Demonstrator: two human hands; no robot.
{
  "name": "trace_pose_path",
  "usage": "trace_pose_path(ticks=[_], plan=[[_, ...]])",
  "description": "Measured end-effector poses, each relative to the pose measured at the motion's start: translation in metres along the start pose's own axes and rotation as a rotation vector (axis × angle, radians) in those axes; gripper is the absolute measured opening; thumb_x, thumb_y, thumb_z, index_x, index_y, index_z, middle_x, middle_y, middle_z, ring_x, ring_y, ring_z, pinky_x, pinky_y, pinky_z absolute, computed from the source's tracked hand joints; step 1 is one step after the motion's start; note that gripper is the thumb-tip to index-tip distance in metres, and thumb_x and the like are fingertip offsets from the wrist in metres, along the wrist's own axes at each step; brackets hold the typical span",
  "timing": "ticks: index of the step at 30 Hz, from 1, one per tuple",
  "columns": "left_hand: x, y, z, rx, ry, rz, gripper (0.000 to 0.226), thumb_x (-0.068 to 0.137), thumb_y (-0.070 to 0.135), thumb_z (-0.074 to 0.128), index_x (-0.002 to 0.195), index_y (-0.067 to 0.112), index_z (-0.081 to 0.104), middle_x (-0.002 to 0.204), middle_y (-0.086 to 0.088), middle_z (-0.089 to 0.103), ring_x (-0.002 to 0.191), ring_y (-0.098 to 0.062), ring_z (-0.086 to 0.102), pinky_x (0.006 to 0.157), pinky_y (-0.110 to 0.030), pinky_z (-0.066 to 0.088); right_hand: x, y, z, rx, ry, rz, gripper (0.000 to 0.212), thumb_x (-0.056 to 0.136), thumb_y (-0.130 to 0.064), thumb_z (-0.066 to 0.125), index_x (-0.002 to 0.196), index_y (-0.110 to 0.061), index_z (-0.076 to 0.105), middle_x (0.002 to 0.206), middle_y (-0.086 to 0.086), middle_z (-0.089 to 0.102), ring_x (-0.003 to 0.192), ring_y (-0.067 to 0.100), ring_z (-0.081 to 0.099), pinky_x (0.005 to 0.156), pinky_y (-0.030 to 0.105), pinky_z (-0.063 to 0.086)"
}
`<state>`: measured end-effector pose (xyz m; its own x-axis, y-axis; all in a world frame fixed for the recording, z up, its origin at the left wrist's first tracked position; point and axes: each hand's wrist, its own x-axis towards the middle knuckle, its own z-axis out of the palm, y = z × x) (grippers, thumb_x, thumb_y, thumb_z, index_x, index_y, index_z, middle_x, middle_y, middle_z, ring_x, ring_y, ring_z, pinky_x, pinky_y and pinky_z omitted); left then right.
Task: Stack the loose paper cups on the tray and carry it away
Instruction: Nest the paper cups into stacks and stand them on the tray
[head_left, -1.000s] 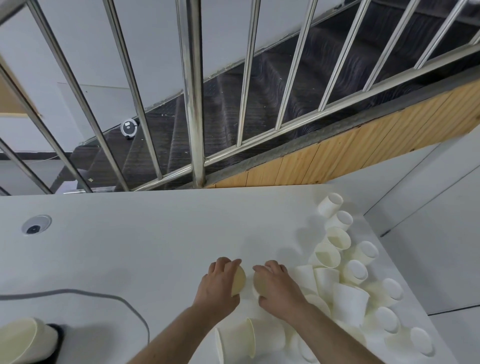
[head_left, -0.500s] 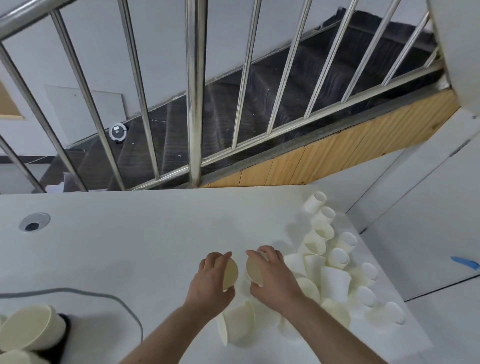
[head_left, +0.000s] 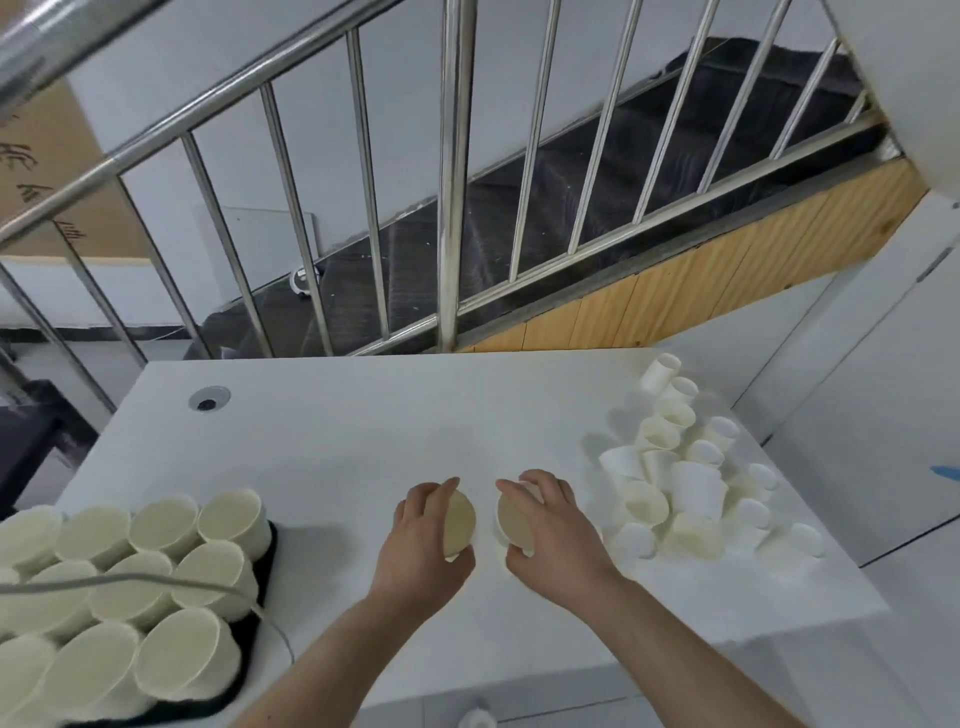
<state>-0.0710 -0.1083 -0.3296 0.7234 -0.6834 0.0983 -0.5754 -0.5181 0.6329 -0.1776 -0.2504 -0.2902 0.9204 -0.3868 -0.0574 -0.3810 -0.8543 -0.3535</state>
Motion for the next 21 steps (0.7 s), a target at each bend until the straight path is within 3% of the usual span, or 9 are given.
trace_pose_path(ticks=[3, 6, 10, 14, 18, 21], plan=[[-0.035, -0.014, -0.015, -0.006, 0.032, -0.019, 0.075, 0.077, 0.025, 0.066, 0.143, 0.027, 0.031, 0.141, 0.004, 0.027, 0.123, -0.018, 0.041, 0.083, -0.022, 0.042, -0.021, -0.023, 0.012, 0.048, 0.011, -0.026, 0.071, 0.084, -0.02, 0.057, 0.148, -0.031, 0.03, 0.148, -0.007, 0.021, 0.138, 0.016, 0.019, 0.098, 0.028, 0.045], [-0.067, -0.029, -0.032, -0.034, 0.043, -0.05, 0.075, 0.075, 0.024, 0.067, 0.142, 0.027, 0.033, 0.139, 0.003, 0.026, 0.12, -0.018, 0.044, 0.089, -0.025, 0.045, -0.036, -0.049, 0.025, 0.088, 0.012, -0.044, 0.071, 0.083, -0.019, 0.057, 0.148, -0.031, 0.03, 0.148, -0.007, 0.021, 0.139, 0.015, 0.018, 0.096, 0.027, 0.046], [-0.097, -0.042, -0.06, -0.001, 0.079, -0.083, 0.074, 0.077, 0.022, 0.068, 0.143, 0.025, 0.033, 0.131, 0.001, 0.033, 0.117, -0.015, 0.044, 0.085, -0.015, 0.035, -0.049, -0.082, 0.038, 0.122, -0.003, -0.093, 0.071, 0.083, -0.018, 0.056, 0.147, -0.031, 0.031, 0.147, -0.007, 0.022, 0.138, 0.016, 0.02, 0.092, 0.027, 0.048], [-0.125, -0.066, -0.091, -0.015, 0.126, -0.111, 0.075, 0.075, 0.023, 0.069, 0.142, 0.025, 0.035, 0.124, 0.003, 0.036, 0.109, -0.017, 0.047, 0.087, -0.019, 0.039, -0.052, -0.123, 0.049, 0.129, -0.015, -0.152, 0.07, 0.082, -0.02, 0.055, 0.147, -0.032, 0.031, 0.145, -0.008, 0.022, 0.137, 0.014, 0.02, 0.089, 0.027, 0.049], [-0.141, -0.095, -0.117, -0.047, 0.195, -0.111, 0.075, 0.072, 0.031, 0.064, 0.141, 0.023, 0.038, 0.129, 0.005, 0.039, 0.113, -0.014, 0.045, 0.087, -0.022, 0.042, -0.045, -0.161, 0.059, 0.13, -0.023, -0.196, 0.068, 0.082, -0.02, 0.055, 0.145, -0.031, 0.032, 0.145, -0.009, 0.022, 0.136, 0.014, 0.021, 0.089, 0.03, 0.05], [-0.146, -0.119, -0.138, -0.031, 0.232, -0.114, 0.075, 0.074, 0.022, 0.071, 0.141, 0.022, 0.039, 0.129, 0.007, 0.04, 0.114, -0.014, 0.045, 0.089, -0.021, 0.039, -0.036, -0.189, 0.067, 0.128, -0.032, -0.216, 0.068, 0.083, -0.02, 0.055, 0.146, -0.03, 0.031, 0.146, -0.008, 0.022, 0.137, 0.014, 0.021, 0.091, 0.03, 0.049]])
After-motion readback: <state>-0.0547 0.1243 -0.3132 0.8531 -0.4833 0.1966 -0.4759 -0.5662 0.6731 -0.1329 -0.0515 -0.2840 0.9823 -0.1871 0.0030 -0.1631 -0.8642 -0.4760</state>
